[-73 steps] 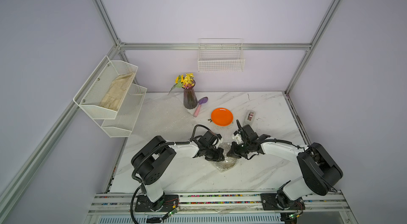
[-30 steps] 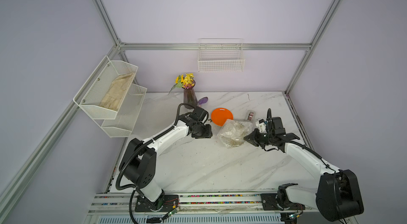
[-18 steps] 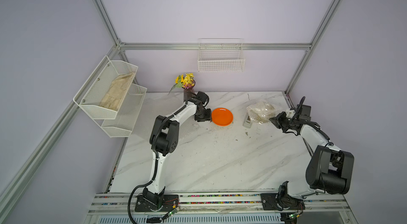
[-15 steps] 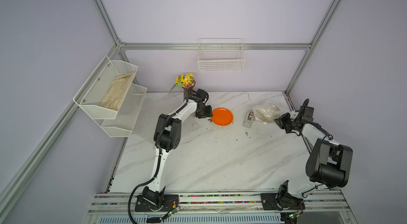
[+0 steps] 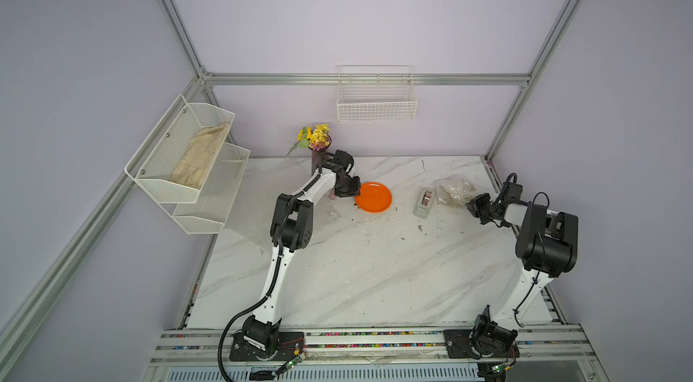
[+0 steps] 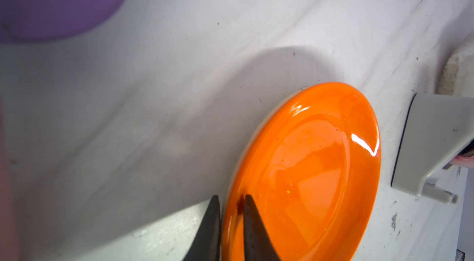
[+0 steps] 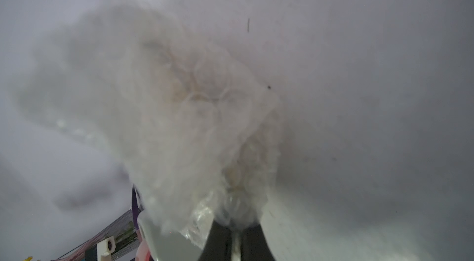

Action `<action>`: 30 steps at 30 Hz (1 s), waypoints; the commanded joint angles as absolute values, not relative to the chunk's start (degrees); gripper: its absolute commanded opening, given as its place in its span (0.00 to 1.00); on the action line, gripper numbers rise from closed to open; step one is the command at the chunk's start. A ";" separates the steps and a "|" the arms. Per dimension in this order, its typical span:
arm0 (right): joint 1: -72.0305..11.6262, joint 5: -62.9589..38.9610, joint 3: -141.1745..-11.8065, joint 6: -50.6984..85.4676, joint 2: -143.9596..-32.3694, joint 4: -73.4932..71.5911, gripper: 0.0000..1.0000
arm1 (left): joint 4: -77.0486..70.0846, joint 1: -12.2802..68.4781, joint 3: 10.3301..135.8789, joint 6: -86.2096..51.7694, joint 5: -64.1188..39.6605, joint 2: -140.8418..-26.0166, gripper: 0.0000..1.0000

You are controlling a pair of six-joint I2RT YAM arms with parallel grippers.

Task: Wrap dinner plates in bubble wrap
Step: Place the bubble wrap at the center of the board, then move the bubble wrap to the center of the board.

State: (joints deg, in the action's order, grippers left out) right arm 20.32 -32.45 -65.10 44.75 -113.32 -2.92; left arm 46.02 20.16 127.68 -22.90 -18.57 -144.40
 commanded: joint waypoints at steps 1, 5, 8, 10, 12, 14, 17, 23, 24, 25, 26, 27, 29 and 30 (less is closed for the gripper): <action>20.74 -30.47 -66.81 45.43 -114.23 -4.97 0.05 | 46.49 19.60 128.92 -21.69 -16.81 -141.42 0.14; 20.71 -29.60 -67.28 42.96 -114.48 -1.68 0.23 | 46.84 19.60 126.52 -21.36 -15.24 -138.23 0.21; 20.74 -28.67 -66.19 42.35 -113.63 -0.95 0.28 | 47.06 19.69 124.63 -20.94 -15.24 -136.26 0.13; 20.70 -28.11 -65.94 41.95 -113.00 0.04 0.32 | 47.20 19.68 123.68 -20.94 -14.99 -135.34 0.11; 20.72 -27.52 -65.64 41.40 -111.88 1.47 0.37 | 47.28 19.70 122.93 -20.87 -15.02 -134.27 0.08; 20.69 -26.93 -65.32 40.54 -110.39 2.83 0.40 | 47.19 19.69 122.54 -20.84 -15.32 -133.56 0.04; 20.74 -25.54 -64.95 39.38 -107.95 5.15 0.44 | 47.28 19.70 122.50 -20.86 -16.00 -132.65 0.02; 20.50 -25.35 -64.26 38.73 -104.55 7.64 0.53 | 52.81 19.69 126.62 -20.22 -13.84 -135.24 0.17; 20.18 -25.33 -63.68 38.42 -103.14 7.80 0.53 | 53.66 19.77 126.33 -20.00 -13.73 -134.78 0.18; 19.81 -25.15 -63.31 37.91 -101.95 8.49 0.53 | 54.21 19.84 125.53 -19.96 -13.56 -133.61 0.18; 19.55 -25.29 -62.91 37.56 -100.47 9.23 0.53 | 54.23 20.18 123.67 -19.74 -12.91 -131.74 0.19; 19.25 -25.58 -62.54 37.22 -99.07 9.89 0.53 | 54.24 20.63 121.03 -19.05 -11.65 -129.17 0.21; 18.45 -26.30 -62.04 36.91 -96.73 11.24 0.53 | 54.23 21.64 115.11 -18.28 -8.57 -123.69 0.24; 17.52 -26.62 -61.68 36.87 -95.58 11.52 0.53 | 54.23 22.16 111.48 -17.98 -7.28 -120.74 0.25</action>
State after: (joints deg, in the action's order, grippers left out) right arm 19.25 -26.24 -62.65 38.24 -99.20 8.36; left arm 52.14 20.56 118.39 -20.23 -11.22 -131.09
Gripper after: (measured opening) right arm 0.532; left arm 0.238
